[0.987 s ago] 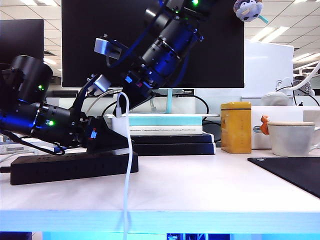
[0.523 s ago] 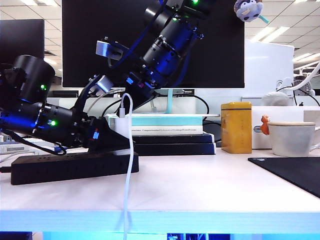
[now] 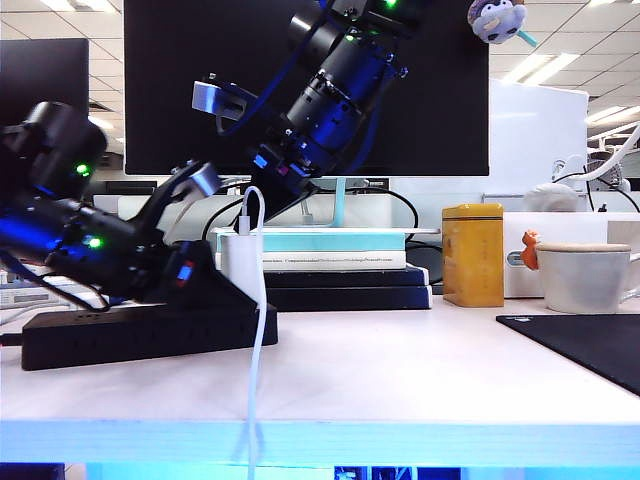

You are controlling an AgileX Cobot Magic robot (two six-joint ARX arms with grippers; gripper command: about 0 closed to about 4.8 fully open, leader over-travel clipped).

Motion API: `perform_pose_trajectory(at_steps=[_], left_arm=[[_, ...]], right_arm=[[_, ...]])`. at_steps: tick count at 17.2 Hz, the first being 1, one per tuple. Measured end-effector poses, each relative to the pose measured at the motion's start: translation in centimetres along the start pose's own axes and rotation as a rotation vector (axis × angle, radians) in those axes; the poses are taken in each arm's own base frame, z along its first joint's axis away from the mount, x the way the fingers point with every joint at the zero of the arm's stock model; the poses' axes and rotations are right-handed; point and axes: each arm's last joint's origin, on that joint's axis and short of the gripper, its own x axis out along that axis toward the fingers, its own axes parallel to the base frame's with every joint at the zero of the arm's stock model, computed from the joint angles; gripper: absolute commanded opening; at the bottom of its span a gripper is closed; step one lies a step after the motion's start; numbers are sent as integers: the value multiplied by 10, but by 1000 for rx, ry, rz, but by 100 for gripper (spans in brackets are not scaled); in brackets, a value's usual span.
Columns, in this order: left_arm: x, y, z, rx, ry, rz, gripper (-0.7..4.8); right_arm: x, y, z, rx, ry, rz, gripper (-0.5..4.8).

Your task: Plug the white charger into the left socket.

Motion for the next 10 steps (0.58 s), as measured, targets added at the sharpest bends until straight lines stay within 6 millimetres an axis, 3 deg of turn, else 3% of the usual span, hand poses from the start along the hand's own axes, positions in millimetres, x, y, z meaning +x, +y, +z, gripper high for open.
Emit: perform_pose_trajectory(at_steps=[3,7,10], left_arm=[[-7,-3,6,-26,43,32,426],[-29,-6,30,-6,28,97,421],[-47,-10,54,37,-19,169,198]], right_arm=[[0,0,1,-4,-7,-1,-5],[-1,-1,3,4,-30,-35,-5],[-7,-3,6,20,-49,-102,-5]])
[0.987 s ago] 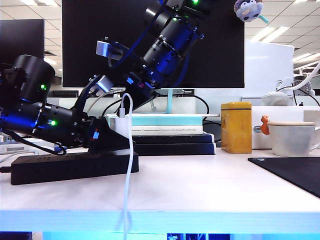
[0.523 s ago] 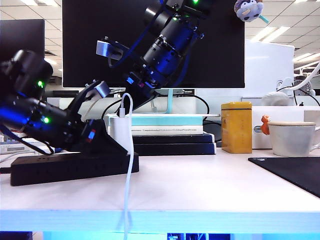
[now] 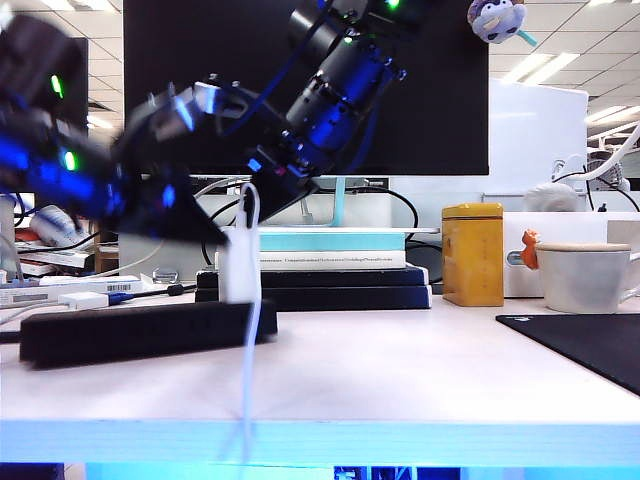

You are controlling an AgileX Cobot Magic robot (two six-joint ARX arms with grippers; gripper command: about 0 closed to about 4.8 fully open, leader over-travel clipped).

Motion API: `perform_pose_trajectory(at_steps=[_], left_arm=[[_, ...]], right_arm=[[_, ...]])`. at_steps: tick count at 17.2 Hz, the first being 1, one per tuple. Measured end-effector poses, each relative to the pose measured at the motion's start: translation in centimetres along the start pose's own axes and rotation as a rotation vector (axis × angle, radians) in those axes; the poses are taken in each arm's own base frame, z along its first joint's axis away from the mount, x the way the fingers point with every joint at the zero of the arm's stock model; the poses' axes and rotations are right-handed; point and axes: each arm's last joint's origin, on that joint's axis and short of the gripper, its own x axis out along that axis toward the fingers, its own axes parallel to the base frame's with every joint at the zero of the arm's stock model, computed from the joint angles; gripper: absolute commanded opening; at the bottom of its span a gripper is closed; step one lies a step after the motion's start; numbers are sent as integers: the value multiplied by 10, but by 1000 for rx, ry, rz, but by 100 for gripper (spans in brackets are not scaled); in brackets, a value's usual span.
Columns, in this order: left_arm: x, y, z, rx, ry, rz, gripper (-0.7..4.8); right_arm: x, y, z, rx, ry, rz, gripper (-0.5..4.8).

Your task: Plug the white charger into the left socket.

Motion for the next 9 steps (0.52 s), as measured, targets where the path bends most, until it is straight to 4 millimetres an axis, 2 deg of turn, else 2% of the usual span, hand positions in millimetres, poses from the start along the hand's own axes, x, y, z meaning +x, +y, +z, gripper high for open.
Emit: perform_pose_trajectory(at_steps=[1,2,4,6,8,9], left_arm=[[-5,1,7,14,-18,46,141],[-11,4,15,31,-41,105,129],[-22,4,26,42,-57,182,54],[-30,2,29,32,-40,189,43],[-45,-1,44,-3,-95,208,21],[-59,-4,56,-33,-158,222,22]], right_arm=[[-5,-1,1,4,3,-21,-5],[-11,-1,4,3,-10,-36,-5],[-34,-6,19,-9,-77,-91,-5],[-48,-10,28,-5,-108,-144,-5],[-66,-11,35,0,-103,-231,-5],[-86,-10,42,7,-131,-289,-5]])
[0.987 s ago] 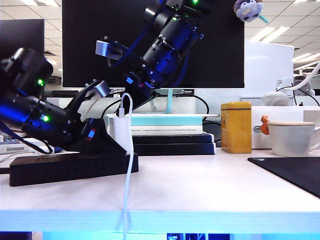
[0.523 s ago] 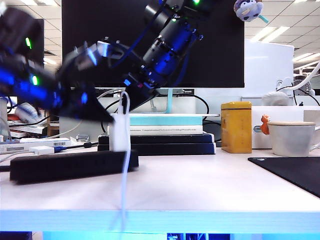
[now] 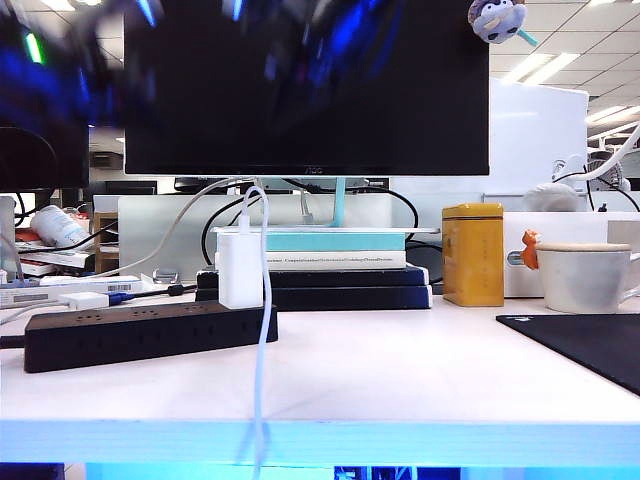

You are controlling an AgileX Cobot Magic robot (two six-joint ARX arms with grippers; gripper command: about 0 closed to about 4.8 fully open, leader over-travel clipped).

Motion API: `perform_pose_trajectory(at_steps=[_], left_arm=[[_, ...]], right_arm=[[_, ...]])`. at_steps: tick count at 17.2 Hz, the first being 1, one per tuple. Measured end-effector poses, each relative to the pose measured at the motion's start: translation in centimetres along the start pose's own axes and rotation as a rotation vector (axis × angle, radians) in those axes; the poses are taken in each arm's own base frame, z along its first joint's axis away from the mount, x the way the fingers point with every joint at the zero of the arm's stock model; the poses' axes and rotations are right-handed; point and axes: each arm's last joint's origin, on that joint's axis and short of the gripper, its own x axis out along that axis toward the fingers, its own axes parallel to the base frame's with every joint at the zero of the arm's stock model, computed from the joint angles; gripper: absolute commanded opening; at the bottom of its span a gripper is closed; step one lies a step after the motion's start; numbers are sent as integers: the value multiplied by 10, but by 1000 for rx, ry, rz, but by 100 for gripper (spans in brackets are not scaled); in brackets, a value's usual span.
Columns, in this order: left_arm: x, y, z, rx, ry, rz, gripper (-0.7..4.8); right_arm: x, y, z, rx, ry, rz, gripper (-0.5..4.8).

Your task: Plug the white charger into the left socket.

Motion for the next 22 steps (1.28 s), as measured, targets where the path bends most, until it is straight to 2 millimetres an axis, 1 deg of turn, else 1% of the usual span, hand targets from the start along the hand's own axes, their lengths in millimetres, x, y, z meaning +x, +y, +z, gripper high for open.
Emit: perform_pose_trajectory(at_steps=[1,2,4,6,7,8,10,11,12,13,14,16,17,18,19,22], left_arm=[[-15,-1,16,-24,-62,42,22],[-29,-1,28,-22,-117,74,22],[-52,-4,47,-2,-210,103,24],[-99,-15,68,16,-315,105,23],[-121,-21,74,14,-358,79,23],[-149,-31,78,-1,-397,39,23],[-201,-50,69,-35,-404,22,23],[-224,-59,63,-31,-425,21,23],[-245,-68,51,-33,-420,20,23],[-262,-77,35,-49,-373,14,23],[-270,-82,23,-63,-332,8,23],[-268,-85,8,-107,-204,-23,23],[-264,-85,4,-115,-178,-44,23],[-259,-85,0,-121,-164,-58,23],[-253,-84,-5,-125,-154,-52,23],[-229,-79,-23,-140,-116,-9,23]], right_arm=[[-25,-5,15,18,-70,-61,-5],[-46,-8,25,29,-119,-92,-5],[-86,-10,38,58,-183,-163,-5],[-151,-7,51,69,-265,-229,-5],[-185,-4,54,89,-307,-249,-5],[-221,2,55,107,-355,-269,-5],[-289,16,53,148,-469,-306,-5],[-316,25,47,158,-504,-316,-5],[-339,35,37,159,-524,-314,-5],[-351,46,24,158,-530,-290,-5],[-351,55,12,177,-527,-258,-5],[-321,78,-33,261,-418,-167,-5],[-305,89,-55,315,-366,-138,-5],[-289,101,-80,389,-383,-136,-5],[-276,113,-105,438,-385,-178,-5],[-254,128,-143,481,-364,-324,-4]])
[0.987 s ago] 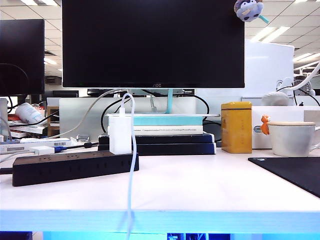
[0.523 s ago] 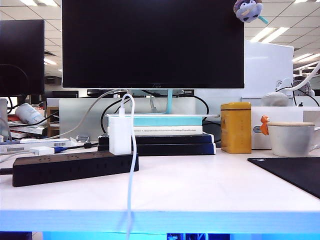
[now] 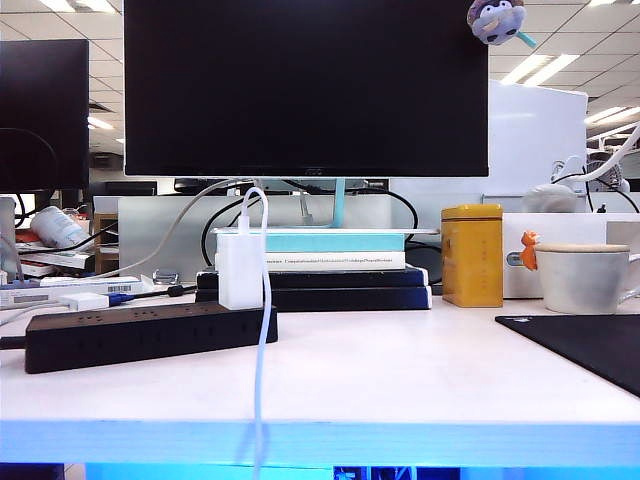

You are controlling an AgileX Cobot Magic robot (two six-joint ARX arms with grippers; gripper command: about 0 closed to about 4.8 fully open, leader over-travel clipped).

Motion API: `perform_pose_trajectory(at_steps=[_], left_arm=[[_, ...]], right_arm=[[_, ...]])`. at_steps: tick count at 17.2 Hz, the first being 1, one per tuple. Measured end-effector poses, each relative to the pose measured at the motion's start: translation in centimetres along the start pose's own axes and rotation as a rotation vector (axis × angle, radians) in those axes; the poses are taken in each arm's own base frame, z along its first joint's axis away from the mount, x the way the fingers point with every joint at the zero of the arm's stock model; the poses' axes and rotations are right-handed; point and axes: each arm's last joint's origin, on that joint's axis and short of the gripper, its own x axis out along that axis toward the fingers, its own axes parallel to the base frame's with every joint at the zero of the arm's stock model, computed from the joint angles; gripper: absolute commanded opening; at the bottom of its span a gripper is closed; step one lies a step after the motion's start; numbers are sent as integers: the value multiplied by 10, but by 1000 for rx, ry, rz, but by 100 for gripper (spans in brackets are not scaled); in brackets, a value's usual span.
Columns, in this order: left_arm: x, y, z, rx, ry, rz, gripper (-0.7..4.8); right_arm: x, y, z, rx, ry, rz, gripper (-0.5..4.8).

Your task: Plug the white charger into the left socket.

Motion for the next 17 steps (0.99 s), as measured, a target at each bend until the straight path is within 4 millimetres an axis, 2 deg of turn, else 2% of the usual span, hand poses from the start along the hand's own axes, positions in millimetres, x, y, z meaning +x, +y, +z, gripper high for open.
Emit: perform_pose_trajectory(at_steps=[1,3,9,12,13,15,17], left_arm=[[13,4,-14,-4,11,6,23],[27,8,-31,-26,22,8,23],[47,14,-63,-154,61,55,21],[55,18,-74,-149,37,119,19],[59,19,-81,-147,34,126,-3],[66,20,-102,-157,70,87,-5],[69,20,-110,-152,78,70,-5]], right_arm=[[2,0,-25,-2,41,-54,-2],[7,0,-46,6,86,-68,0],[25,4,-120,104,280,-105,0],[29,5,-138,143,279,-110,0],[30,5,-144,148,286,-112,0],[30,6,-157,147,324,-113,0],[30,7,-163,149,344,-94,-1]])
